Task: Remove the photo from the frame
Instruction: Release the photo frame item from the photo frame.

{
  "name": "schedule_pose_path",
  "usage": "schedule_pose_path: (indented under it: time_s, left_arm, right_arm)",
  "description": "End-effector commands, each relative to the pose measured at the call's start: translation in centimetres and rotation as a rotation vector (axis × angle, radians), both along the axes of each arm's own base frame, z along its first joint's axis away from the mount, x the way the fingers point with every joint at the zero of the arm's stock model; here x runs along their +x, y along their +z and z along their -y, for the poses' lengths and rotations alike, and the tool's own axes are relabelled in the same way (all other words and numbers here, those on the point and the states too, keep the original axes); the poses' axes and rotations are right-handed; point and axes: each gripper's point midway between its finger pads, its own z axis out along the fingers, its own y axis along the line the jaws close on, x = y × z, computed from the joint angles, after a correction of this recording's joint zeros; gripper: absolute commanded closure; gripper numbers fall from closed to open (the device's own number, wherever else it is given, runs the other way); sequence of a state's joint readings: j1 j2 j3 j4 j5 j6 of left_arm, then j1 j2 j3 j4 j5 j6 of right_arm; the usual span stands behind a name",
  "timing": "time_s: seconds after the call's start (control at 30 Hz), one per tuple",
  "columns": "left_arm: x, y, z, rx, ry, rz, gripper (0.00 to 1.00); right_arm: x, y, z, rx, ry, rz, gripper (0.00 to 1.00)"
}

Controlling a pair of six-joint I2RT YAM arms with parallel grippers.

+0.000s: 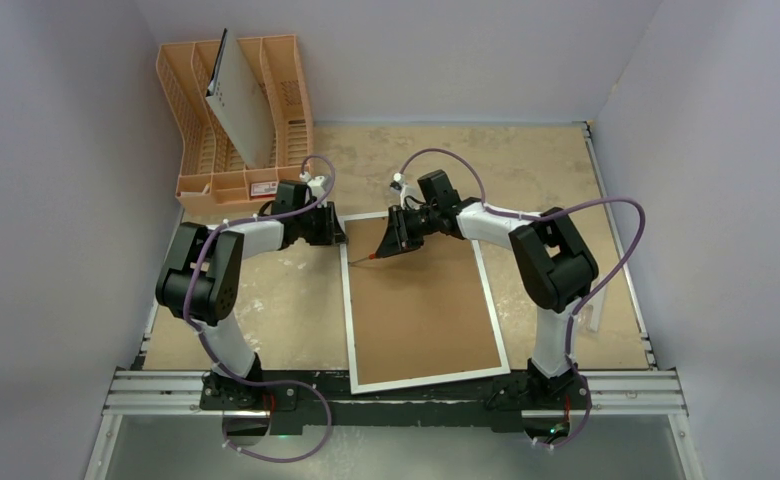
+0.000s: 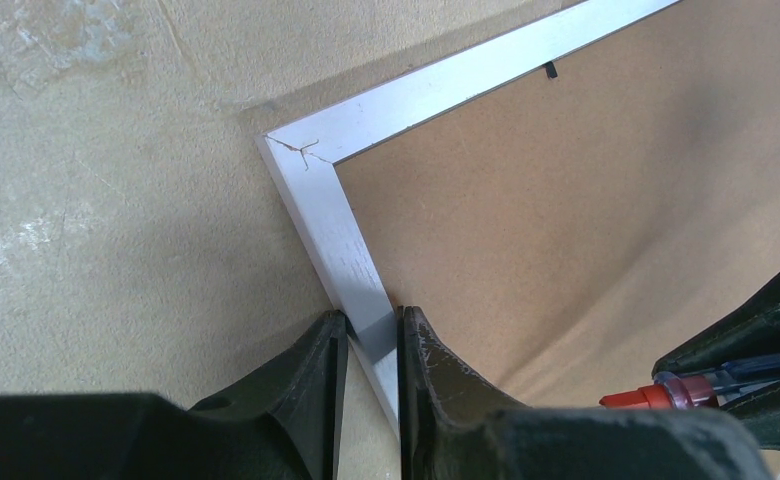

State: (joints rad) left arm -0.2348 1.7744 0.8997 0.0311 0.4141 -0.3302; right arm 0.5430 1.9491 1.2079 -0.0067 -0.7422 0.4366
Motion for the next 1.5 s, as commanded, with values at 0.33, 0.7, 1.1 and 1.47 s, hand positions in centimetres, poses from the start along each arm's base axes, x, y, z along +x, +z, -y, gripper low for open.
schedule_pose_path:
  time_s: [0.33,0.7,1.1,1.47]
  left_arm:
    - [-1.6,-2.6,-1.1,0.086,-0.016,-0.078,1.00]
    - [-1.8,-2.7,-1.0,0.083,-0.025,-0.082,1.00]
    - [-1.8,-2.6,-0.8,0.072,-0.028,-0.081,1.00]
    - [-1.7,-2.4,-0.6,0.058,-0.027,-0.080,1.00]
  right_arm:
    - [0.0,0.1,1.2,-0.054,-0.019,0.022,1.00]
    - [1.6,0.7,1.3,-0.037,-0.061,0.055,1.00]
    - [1.4,0.2,1.1,-0.006,-0.008,0.066,1.00]
    - [0.9,-0.7,0.8,-0.021,0.030,0.048,1.00]
